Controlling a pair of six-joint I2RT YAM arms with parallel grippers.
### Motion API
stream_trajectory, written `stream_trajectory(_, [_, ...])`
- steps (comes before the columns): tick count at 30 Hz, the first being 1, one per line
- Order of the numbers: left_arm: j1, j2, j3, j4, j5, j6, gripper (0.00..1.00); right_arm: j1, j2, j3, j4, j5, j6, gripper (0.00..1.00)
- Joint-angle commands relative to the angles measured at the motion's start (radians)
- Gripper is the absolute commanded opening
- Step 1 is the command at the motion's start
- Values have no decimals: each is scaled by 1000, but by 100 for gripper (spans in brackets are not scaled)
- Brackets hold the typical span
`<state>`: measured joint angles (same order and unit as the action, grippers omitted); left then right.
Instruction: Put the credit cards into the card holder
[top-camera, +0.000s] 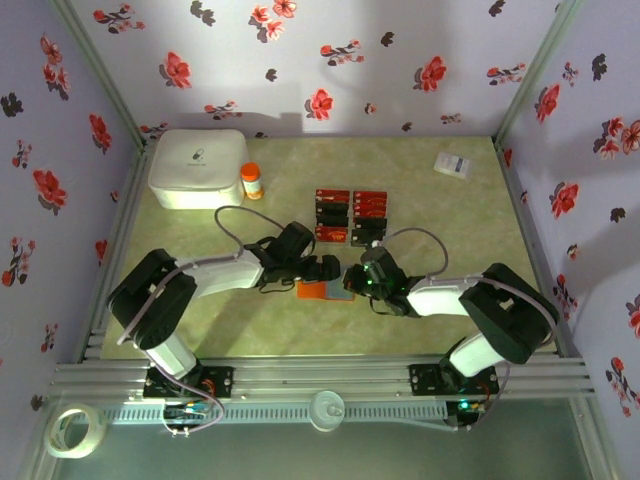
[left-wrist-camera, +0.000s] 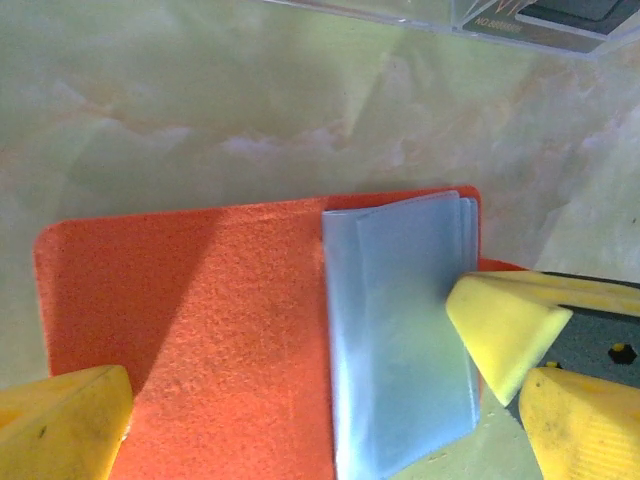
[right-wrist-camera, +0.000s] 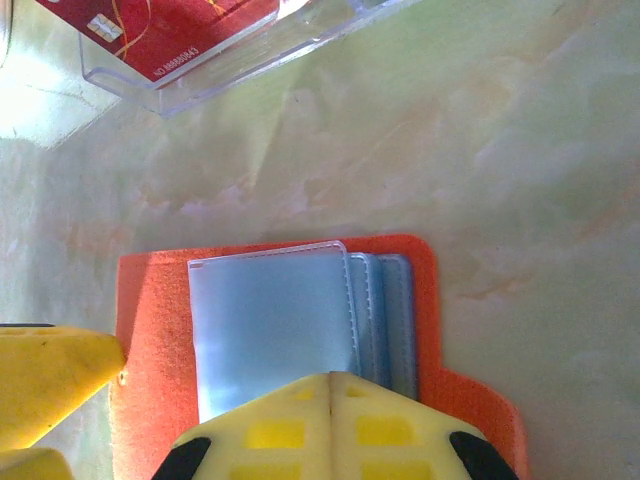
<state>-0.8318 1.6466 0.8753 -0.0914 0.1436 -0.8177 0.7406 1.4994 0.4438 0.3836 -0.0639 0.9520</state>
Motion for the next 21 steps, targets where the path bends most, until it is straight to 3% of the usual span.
stream_trajectory(1, [5,-24,-20,-38,-47,87,100,-13,-16,-14,-71,2,7,0])
stream_trajectory(21, [-43,54,10,-90,-129,263,98,-68,-15,66,-113,-55,-26,0])
